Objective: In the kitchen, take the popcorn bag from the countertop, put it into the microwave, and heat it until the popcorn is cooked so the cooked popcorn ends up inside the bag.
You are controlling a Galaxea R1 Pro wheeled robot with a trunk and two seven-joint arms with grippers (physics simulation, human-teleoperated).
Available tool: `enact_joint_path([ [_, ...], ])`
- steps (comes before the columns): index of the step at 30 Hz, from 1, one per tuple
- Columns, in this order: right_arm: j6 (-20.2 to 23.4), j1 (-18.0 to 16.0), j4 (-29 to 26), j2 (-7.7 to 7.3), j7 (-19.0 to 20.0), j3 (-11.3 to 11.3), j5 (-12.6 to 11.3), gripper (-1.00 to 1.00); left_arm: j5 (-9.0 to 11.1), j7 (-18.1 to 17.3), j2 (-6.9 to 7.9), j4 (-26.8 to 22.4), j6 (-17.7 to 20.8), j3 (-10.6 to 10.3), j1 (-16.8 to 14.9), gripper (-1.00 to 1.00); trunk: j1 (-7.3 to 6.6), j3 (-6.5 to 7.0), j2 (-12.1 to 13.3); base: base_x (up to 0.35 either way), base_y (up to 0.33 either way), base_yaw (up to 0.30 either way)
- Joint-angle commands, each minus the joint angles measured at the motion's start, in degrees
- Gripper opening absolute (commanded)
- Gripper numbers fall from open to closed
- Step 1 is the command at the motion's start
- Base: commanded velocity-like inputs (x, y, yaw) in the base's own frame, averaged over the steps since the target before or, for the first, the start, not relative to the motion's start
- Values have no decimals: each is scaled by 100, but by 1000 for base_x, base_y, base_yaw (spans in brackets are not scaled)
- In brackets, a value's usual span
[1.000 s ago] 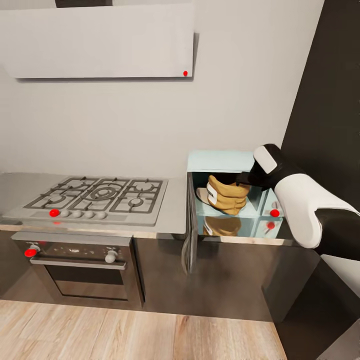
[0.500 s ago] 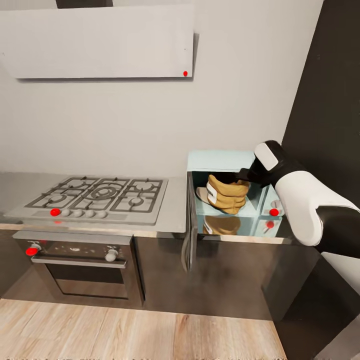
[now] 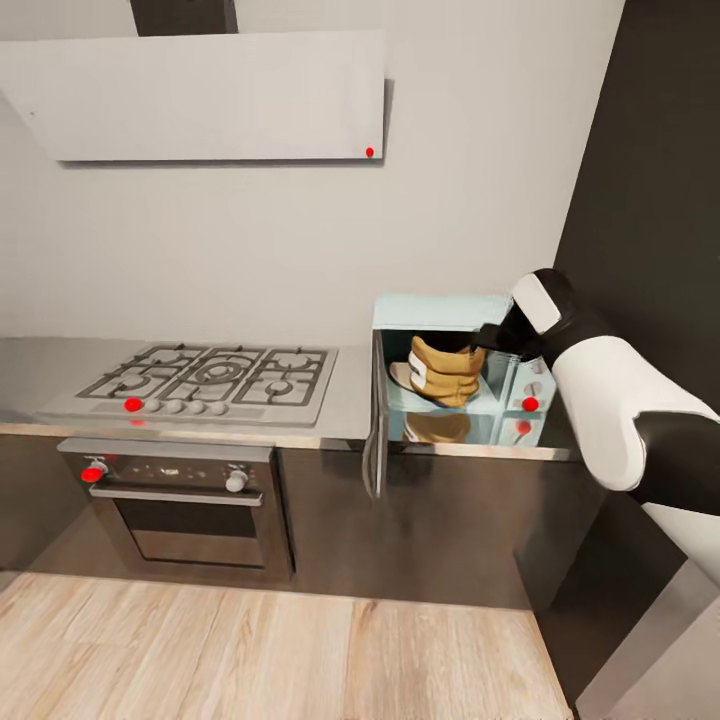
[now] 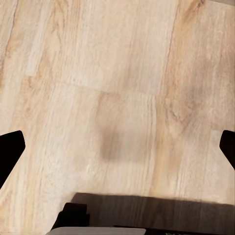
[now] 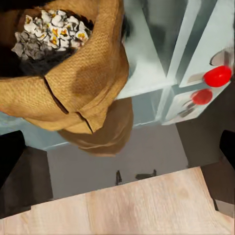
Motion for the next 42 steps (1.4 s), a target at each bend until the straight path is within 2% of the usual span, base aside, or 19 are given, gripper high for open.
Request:
enact_joint_path([
  [1, 13, 4, -103, -9, -45, -3, -55, 100, 6, -2, -7, 4, -17, 21, -4, 100, 0, -6, -3, -13, 0, 0],
  [5, 13, 176, -1054, -58, 187, 50, -50, 100, 8, -2, -11, 2, -17, 20, -4, 100, 0, -6, -3, -3, 0, 0],
  [9, 13, 550, -1768, -161, 421, 63, -55, 100, 8, -2, -12, 3, -17, 20, -5, 100, 0, -6, -3, 0, 0, 0],
  [12, 13, 1306, -3093, -170, 652, 180, -27, 100, -18, -1, -12, 4, -17, 20, -8, 100, 0, -6, -3, -166, 0, 0],
  [14, 13, 1734, -3935, -174, 679, 457, -15, 100, -28, -1, -12, 4, -17, 20, -10, 100, 0, -6, -3, -313, 0, 0],
  [17, 13, 2262, -4545, -183, 682, 625, -14, 100, -35, -2, -12, 3, -17, 20, -12, 100, 0, -6, -3, -337, 0, 0],
  [20, 13, 2989, -5506, -275, 678, 669, 0, 100, -21, -2, -12, 3, -19, 20, -12, 100, 0, -6, -3, -224, 0, 0],
  [21, 13, 3447, -6056, -315, 676, 674, 5, 100, -5, 1, -18, 4, -18, 23, -12, 100, 0, -6, -3, -54, 0, 0],
  [24, -32, 4432, -6585, -341, 708, 691, 15, 100, 14, 6, -47, -4, -17, 50, -12, 100, 0, -6, -3, -20, 0, 0],
  [27, -929, 5054, -6627, -442, 938, 935, 32, 100, 16, 7, -56, -5, -17, 49, -11, 100, 0, -6, -3, -2, 0, 0],
  [29, -1315, 5189, -6513, -520, 1022, 1070, 38, 100, 23, 11, -56, -5, -17, 63, -12, 100, 0, -6, -3, 0, 0, 0],
  [31, -2122, 5436, -6419, -546, 1015, 1133, 60, 100, 31, 21, -54, -5, -17, 79, -12, 100, 0, -6, -3, 0, 0, 0],
  [32, -2863, 5685, -6396, -528, 1004, 1204, 274, 100, 16, 17, -35, -5, -17, 66, -11, 100, 0, -6, -3, 0, 0, 0],
  [33, -3201, 5758, -6386, -517, 1000, 1296, 520, 100, 6, 13, -32, -5, -17, 59, -11, 100, 0, -6, -3, 0, 0, 0],
  [35, -3749, 5845, -6329, -485, 1011, 1591, 1313, 100, 16, 13, -19, -5, -17, 66, -12, 100, 0, -6, -3, 0, 0, 0],
  [36, -3852, 5838, -6196, -464, 1023, 1628, 1437, 100, 19, 13, -18, -5, -17, 71, -12, 100, 0, -6, -3, 0, 0, 0],
  [39, -4530, 5252, -4739, -279, 1196, 1673, 1616, 100, 31, 17, -24, -5, -17, 79, -12, 100, 0, -6, -3, 0, 0, 0],
  [41, -5213, 4658, -3378, -223, 1610, 1678, 1637, 100, 33, 20, -22, -5, -17, 81, -12, 100, 0, -6, -3, 0, 0, 0],
  [42, -5724, 4167, -2285, -176, 2068, 1674, 1639, 100, 34, 23, -21, -5, -17, 81, -12, 100, 0, -6, -3, 0, 0, 0],
])
